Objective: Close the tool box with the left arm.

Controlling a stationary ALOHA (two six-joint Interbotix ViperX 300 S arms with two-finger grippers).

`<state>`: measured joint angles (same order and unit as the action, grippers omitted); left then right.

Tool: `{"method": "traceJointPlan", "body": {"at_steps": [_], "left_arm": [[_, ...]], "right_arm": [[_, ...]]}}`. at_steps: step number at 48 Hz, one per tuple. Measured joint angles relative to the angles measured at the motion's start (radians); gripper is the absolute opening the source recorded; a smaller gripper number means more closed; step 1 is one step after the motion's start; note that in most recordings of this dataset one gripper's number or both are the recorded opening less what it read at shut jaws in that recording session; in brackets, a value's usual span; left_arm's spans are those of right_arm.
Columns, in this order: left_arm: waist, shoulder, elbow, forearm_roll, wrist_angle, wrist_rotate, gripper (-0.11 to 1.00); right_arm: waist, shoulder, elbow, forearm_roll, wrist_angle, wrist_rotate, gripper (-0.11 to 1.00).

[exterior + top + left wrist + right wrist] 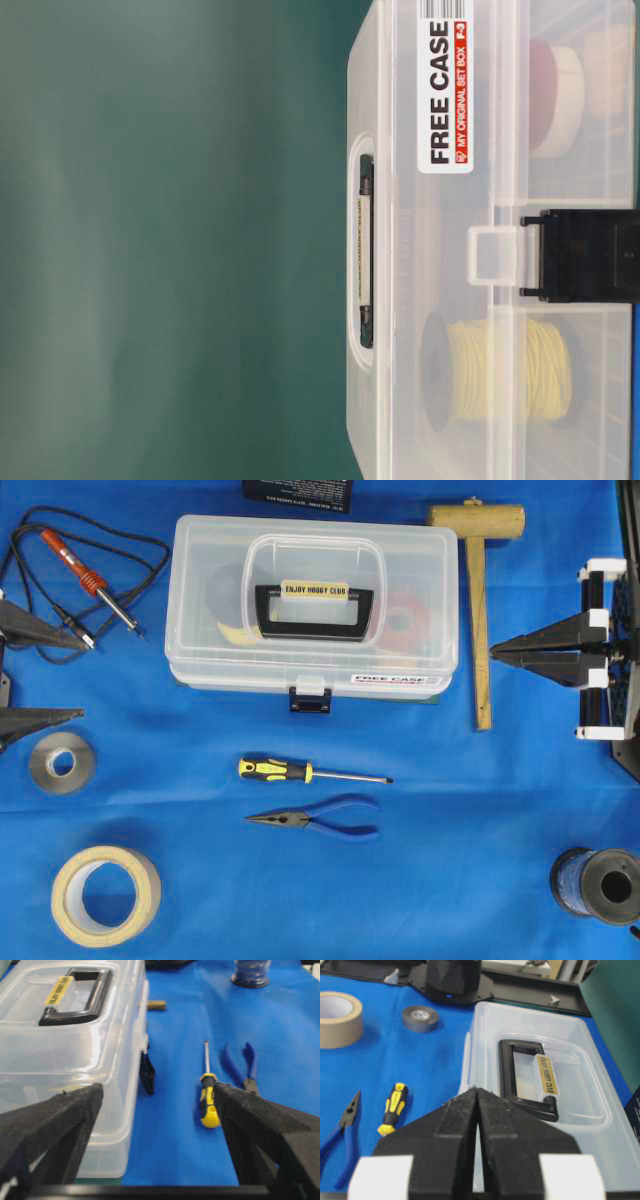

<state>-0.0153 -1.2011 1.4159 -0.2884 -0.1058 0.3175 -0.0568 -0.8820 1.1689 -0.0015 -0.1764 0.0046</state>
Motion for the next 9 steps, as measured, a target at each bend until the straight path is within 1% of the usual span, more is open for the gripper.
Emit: {"method": "traceJointPlan", "body": {"at_steps": [9], "left_arm": [[-0.005,0.0,0.002,0.0,0.0,0.0,0.89]], "right_arm": [[0.0,0.0,0.0,0.0,-0.002,0.0,0.0]]}}
